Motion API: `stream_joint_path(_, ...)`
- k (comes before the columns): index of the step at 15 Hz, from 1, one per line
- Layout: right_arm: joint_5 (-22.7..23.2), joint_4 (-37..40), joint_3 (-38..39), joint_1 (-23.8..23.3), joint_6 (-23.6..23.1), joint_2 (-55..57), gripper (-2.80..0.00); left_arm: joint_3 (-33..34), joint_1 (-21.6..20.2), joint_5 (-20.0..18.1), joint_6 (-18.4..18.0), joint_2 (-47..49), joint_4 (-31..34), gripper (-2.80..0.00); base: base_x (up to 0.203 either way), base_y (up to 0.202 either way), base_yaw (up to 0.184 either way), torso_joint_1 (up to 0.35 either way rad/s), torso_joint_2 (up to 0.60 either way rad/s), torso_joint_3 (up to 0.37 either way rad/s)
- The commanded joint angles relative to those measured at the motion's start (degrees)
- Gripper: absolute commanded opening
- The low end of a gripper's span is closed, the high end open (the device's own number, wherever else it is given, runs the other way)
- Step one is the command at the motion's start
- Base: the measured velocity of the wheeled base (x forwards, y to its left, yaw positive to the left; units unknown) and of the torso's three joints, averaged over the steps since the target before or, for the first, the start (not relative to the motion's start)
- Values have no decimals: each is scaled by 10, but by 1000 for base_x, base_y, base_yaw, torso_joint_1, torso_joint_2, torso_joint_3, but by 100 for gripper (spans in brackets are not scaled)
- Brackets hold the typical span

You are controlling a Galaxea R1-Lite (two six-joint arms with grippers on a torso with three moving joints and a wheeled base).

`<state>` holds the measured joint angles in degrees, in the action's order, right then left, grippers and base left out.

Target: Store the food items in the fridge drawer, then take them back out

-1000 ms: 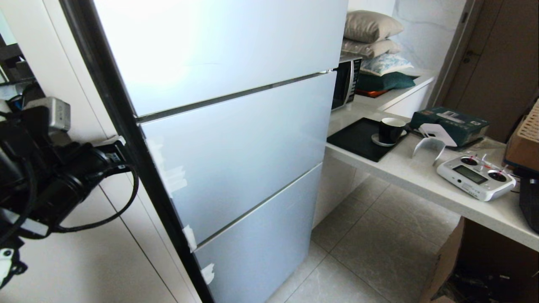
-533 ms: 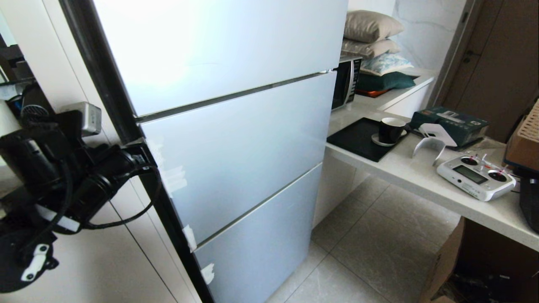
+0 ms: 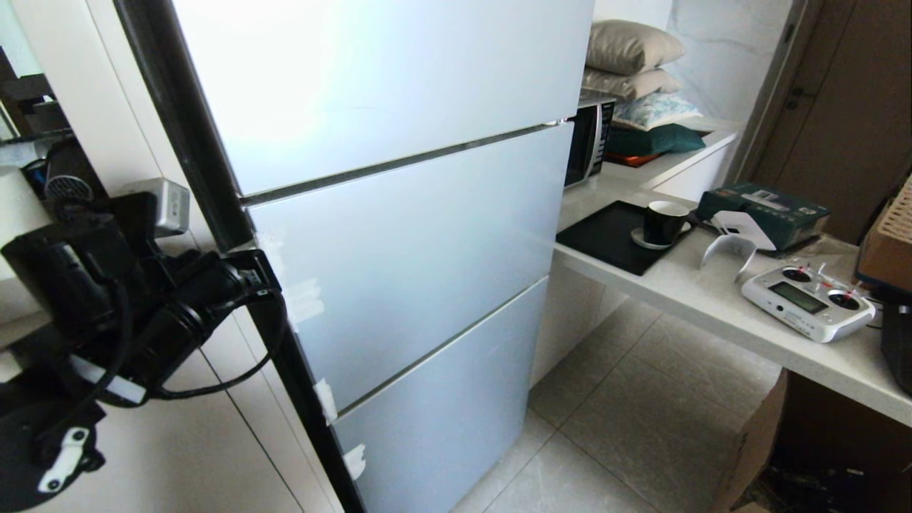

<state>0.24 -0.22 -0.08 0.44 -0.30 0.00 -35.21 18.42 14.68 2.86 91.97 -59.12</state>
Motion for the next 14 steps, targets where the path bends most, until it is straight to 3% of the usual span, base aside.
stream_joint_path(1, 0, 0, 1, 0, 0, 1, -280, 9, 16, -4, 0, -13, -5, -280, 0, 0, 0, 0, 0, 0)
stream_joint_path(11, 0, 0, 0, 0, 0, 1, -280, 86, 40, -7, 0, -64, -5, -280, 0, 0, 0, 0, 0, 0)
stream_joint_path(14, 0, 0, 0, 0, 0, 1, -280, 105, 66, -8, -2, -80, -5, -280, 0, 0, 0, 0, 0, 0)
